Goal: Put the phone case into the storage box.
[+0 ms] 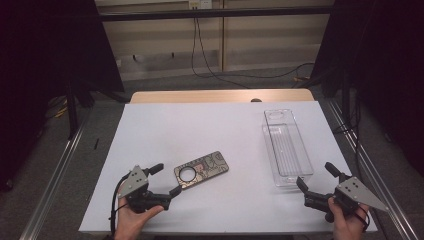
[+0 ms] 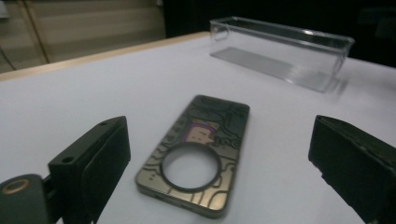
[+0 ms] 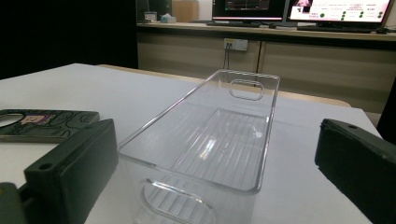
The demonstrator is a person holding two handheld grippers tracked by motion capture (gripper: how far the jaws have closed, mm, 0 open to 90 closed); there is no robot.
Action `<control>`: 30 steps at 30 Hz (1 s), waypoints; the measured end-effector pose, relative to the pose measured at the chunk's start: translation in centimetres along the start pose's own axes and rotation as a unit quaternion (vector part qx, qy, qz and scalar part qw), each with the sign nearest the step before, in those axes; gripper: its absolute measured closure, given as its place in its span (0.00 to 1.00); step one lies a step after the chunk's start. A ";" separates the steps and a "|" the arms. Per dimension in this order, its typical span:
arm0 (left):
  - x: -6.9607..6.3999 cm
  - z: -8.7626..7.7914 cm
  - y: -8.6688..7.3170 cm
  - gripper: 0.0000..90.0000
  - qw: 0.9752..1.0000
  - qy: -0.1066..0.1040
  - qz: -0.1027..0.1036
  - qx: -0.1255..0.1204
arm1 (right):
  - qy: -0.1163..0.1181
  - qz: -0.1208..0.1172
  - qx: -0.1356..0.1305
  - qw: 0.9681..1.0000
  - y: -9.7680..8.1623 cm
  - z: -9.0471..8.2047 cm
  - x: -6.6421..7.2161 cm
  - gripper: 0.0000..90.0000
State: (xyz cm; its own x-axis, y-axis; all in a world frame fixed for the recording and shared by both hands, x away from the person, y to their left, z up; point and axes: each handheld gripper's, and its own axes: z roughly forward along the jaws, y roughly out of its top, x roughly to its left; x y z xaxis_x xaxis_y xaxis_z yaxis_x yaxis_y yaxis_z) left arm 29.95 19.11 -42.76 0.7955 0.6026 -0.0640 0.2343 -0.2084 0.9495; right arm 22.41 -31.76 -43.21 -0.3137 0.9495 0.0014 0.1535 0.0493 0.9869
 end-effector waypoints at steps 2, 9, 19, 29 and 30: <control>-0.4 0.6 0.0 0.07 1.000 -0.024 0.000 0.012 | 0.000 0.000 0.000 1.000 0.0 0.0 0.0 0.00; -1.7 2.4 0.5 0.12 0.997 -0.074 0.000 0.037 | 0.001 -0.001 0.001 1.000 0.0 -0.1 0.0 0.00; -2.7 3.5 -0.2 0.40 0.987 -0.121 0.013 0.104 | 0.005 -0.002 0.001 1.000 0.0 0.1 0.1 0.00; -2.0 4.1 -0.3 0.89 0.977 -0.148 0.006 0.153 | 0.003 -0.003 0.000 1.000 0.1 0.2 0.3 0.00; -2.0 4.2 -0.3 0.94 0.977 -0.144 0.006 0.159 | 0.005 -0.005 0.001 1.000 0.1 0.2 0.3 0.00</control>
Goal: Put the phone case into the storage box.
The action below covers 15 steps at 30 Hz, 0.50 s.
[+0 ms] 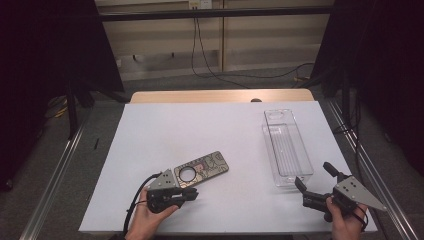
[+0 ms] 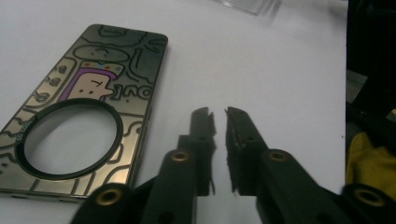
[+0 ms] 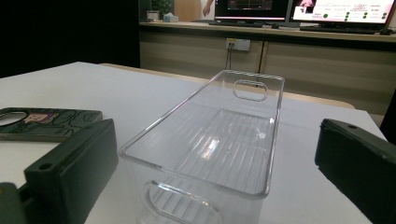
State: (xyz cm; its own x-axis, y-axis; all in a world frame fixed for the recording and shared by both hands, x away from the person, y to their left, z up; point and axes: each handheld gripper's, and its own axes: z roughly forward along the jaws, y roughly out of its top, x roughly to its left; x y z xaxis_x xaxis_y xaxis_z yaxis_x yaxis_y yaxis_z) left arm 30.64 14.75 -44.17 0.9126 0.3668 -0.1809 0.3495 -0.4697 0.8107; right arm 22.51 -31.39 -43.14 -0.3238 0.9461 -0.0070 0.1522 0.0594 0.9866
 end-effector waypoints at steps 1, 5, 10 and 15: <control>0.1 0.1 0.0 0.96 1.000 -0.004 0.000 0.005 | 0.000 0.001 -0.001 1.000 0.0 0.0 0.0 0.00; 0.5 0.6 -0.1 1.00 1.000 -0.004 -0.005 0.021 | -0.001 0.003 -0.001 1.000 0.0 0.0 -0.1 0.00; 1.0 1.2 -0.3 1.00 0.999 0.011 -0.001 0.049 | 0.001 0.002 -0.002 1.000 0.0 0.0 -0.1 0.00; 1.7 1.3 -0.4 1.00 0.998 0.021 -0.008 0.056 | -0.001 0.006 -0.001 1.000 -0.1 -0.2 -0.2 0.00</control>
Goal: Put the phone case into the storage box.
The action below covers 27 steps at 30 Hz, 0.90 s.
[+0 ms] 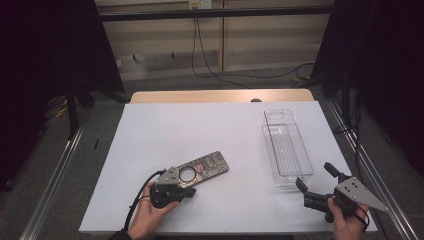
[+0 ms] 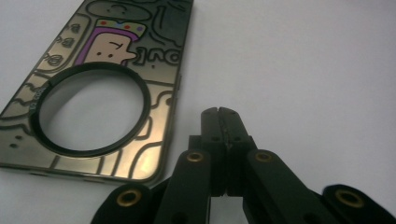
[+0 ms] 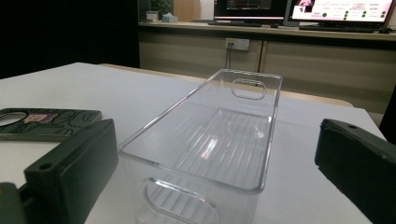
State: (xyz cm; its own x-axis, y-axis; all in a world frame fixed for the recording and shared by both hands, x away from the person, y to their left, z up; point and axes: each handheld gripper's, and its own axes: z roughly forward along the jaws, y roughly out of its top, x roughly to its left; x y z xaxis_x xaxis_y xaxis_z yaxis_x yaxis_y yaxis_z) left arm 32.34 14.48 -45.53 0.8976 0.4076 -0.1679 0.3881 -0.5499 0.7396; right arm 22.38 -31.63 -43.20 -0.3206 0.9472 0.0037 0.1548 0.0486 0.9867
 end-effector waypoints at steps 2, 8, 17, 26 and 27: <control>0.3 0.1 0.1 1.00 1.000 -0.001 -0.006 0.002 | -0.001 0.000 0.001 1.000 -0.1 -0.2 -0.1 0.00; 1.0 0.1 0.4 1.00 1.000 0.014 0.002 0.008 | -0.011 0.002 -0.001 1.000 -0.2 -0.9 -0.3 0.00; 1.7 0.1 0.6 1.00 1.000 0.012 -0.001 0.010 | -0.018 0.005 -0.003 1.000 -0.2 -1.5 -0.4 0.00; 2.4 -0.1 0.7 1.00 1.000 0.023 -0.005 0.014 | -0.013 0.001 0.000 1.000 -0.2 -1.2 -0.2 0.00; 2.5 -0.1 0.7 1.00 1.000 0.021 -0.007 0.013 | -0.013 0.000 0.000 1.000 -0.2 -1.2 -0.2 0.00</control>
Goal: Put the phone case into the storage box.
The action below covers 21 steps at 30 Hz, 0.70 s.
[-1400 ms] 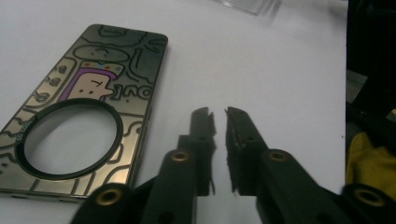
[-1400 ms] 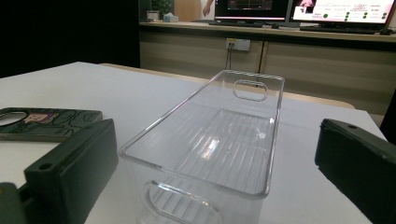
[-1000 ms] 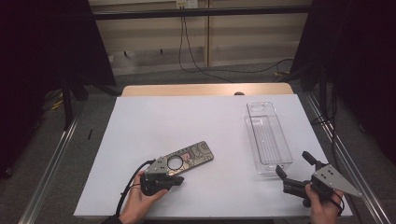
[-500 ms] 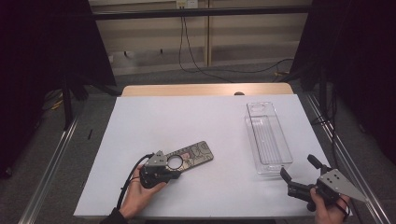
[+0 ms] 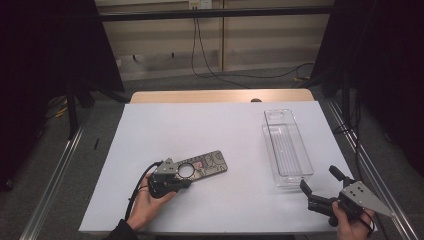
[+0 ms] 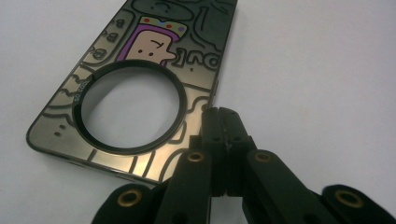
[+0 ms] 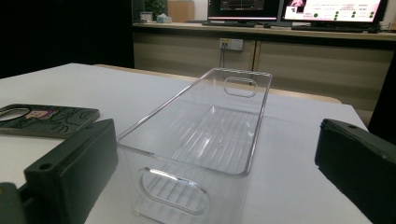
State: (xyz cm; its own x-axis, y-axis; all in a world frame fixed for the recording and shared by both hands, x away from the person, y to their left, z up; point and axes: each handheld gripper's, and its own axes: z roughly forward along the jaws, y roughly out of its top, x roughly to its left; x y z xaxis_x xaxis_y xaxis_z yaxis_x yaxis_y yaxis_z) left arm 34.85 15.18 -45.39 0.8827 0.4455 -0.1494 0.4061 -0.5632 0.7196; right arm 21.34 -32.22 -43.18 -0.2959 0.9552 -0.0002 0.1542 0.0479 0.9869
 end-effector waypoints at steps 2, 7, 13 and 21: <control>0.2 0.0 0.1 1.00 1.000 0.000 -0.002 0.003 | 0.001 0.000 0.001 1.000 0.0 0.0 0.0 0.00; 1.3 -0.1 0.4 1.00 1.000 0.011 -0.002 0.007 | -0.001 0.002 -0.001 1.000 -0.1 -0.2 -0.1 0.00; 2.3 -0.1 0.5 1.00 1.000 0.012 -0.013 0.005 | -0.001 0.001 0.001 1.000 -0.1 -0.1 -0.1 0.00; 3.2 -0.3 0.5 1.00 0.999 0.028 -0.018 0.007 | 0.000 0.001 0.001 1.000 -0.1 0.0 -0.1 0.00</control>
State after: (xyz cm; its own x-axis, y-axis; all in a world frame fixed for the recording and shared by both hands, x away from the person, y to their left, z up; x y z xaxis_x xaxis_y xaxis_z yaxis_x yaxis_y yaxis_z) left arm 37.75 16.56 -45.30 0.8531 0.5036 -0.1365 0.4407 -0.5554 0.7052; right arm 21.31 -32.32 -43.24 -0.2949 0.9555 0.0023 0.1565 0.0459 0.9866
